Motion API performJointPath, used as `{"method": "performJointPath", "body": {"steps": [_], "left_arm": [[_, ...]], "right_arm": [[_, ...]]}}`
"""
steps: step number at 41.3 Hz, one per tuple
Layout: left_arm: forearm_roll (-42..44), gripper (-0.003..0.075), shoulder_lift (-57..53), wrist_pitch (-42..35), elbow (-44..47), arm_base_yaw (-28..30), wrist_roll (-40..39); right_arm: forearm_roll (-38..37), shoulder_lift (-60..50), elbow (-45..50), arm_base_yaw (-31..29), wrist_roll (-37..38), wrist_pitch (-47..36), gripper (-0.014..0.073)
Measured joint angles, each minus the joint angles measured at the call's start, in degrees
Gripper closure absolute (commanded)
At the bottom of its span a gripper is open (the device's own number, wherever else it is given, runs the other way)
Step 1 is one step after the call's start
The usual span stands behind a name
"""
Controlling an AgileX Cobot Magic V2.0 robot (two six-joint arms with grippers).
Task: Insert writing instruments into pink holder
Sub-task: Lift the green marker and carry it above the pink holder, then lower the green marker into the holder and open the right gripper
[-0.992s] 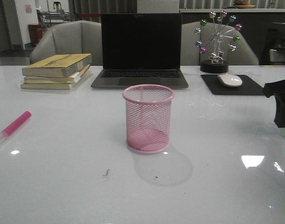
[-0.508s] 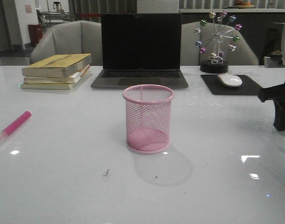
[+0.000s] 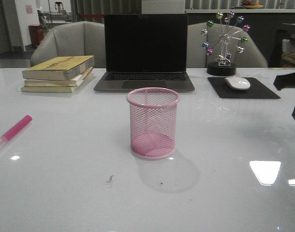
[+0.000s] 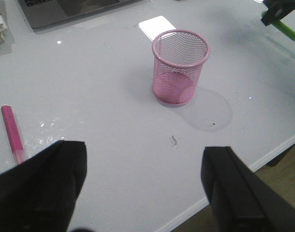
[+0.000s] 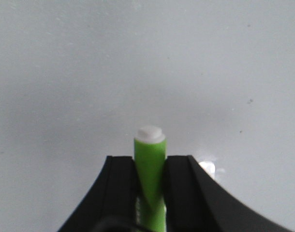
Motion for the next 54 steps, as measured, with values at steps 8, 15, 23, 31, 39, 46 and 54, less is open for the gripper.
{"method": "performJointPath", "body": {"steps": [8,15,23,31,39,46,54], "left_arm": [[0.0,0.0171,0.0,0.0,0.0,0.0,0.0],[0.0,0.0171,0.0,0.0,0.0,0.0,0.0],[0.0,0.0171,0.0,0.0,0.0,0.0,0.0],[0.0,0.0171,0.0,0.0,0.0,0.0,0.0],[0.0,0.0171,0.0,0.0,0.0,0.0,0.0],[0.0,0.0171,0.0,0.0,0.0,0.0,0.0],[0.0,0.0171,0.0,0.0,0.0,0.0,0.0]], "right_arm": [[0.7,-16.7,13.1,3.5,-0.5,-13.9,0.0452],[0.8,-31.4,23.0,10.9,-0.5,-27.6,0.0452],[0.9,-41.4,31.0,22.7,-0.5,-44.8,0.0452],[0.9,-39.6,34.8,34.1,-0.5,-60.5,0.0452],[0.0,-29.2,34.9,38.6,-0.5,-77.4,0.0452],[-1.3,-17.6,34.8,38.7,-0.5,-93.5,0.0451],[-1.3,-5.9,31.7,38.6,-0.5,-98.2,0.0451]]}}
